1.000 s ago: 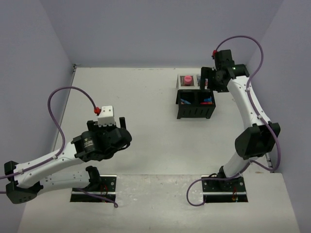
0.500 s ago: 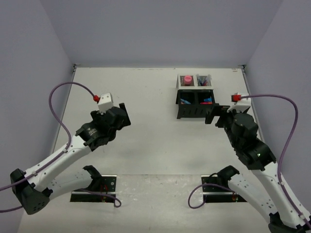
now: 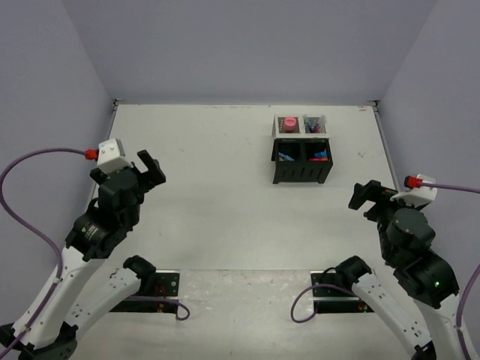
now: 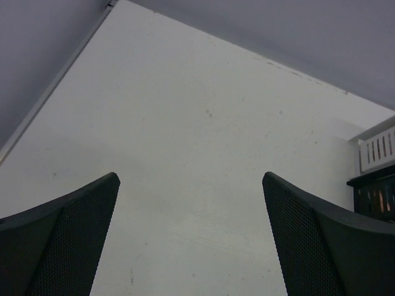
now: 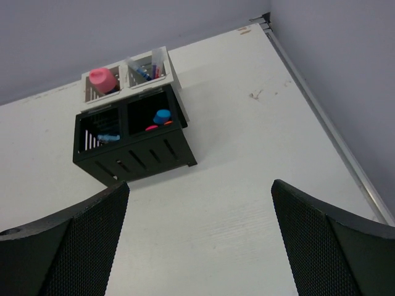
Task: Sort the stationery into containers
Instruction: Reset both arms
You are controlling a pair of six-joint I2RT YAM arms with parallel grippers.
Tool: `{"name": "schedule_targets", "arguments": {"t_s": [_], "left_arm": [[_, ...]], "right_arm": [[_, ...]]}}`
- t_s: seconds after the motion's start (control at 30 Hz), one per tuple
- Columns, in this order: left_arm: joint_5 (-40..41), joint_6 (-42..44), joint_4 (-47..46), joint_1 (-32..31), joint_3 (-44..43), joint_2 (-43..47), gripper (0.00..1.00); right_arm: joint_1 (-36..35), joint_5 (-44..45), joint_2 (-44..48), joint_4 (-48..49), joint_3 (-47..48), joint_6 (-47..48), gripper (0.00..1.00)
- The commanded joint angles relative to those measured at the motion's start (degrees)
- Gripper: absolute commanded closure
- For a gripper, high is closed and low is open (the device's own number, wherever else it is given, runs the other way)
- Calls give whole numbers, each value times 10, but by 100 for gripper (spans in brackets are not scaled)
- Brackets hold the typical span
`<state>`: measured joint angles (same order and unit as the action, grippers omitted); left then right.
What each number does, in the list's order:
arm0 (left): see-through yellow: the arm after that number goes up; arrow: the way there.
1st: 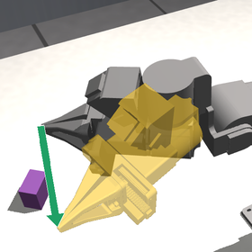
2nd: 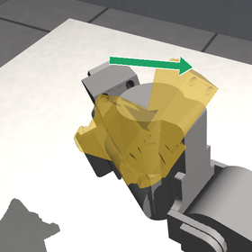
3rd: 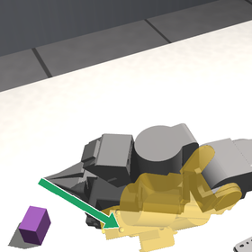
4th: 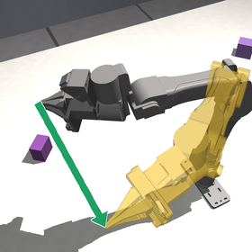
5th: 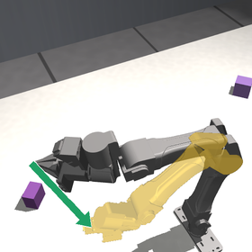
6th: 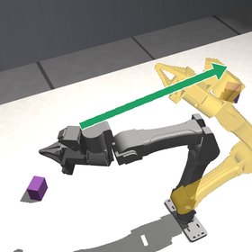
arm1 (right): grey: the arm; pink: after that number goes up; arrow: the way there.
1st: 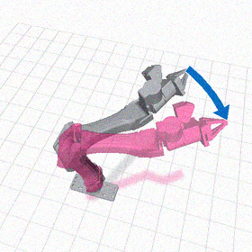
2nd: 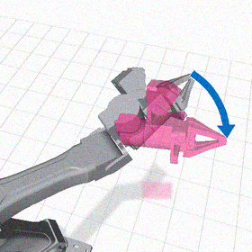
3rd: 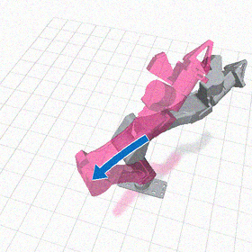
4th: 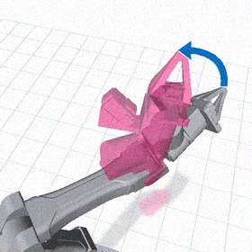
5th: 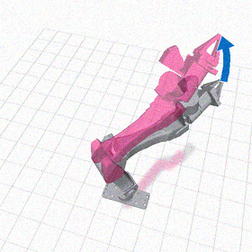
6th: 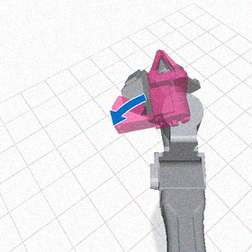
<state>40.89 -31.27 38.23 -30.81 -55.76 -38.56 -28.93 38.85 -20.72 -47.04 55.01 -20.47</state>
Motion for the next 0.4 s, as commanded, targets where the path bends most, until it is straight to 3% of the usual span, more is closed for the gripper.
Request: {"name": "schedule_targets", "arguments": {"t_s": [0.0,0.37], "left_arm": [[61,28,-19,2,84,41,0],[28,31,-24,2,107,38,0]], "right_arm": [[-1,-32,21,21,-30,-3,1],[-1,-37,2,41,-54,1,1]]}}
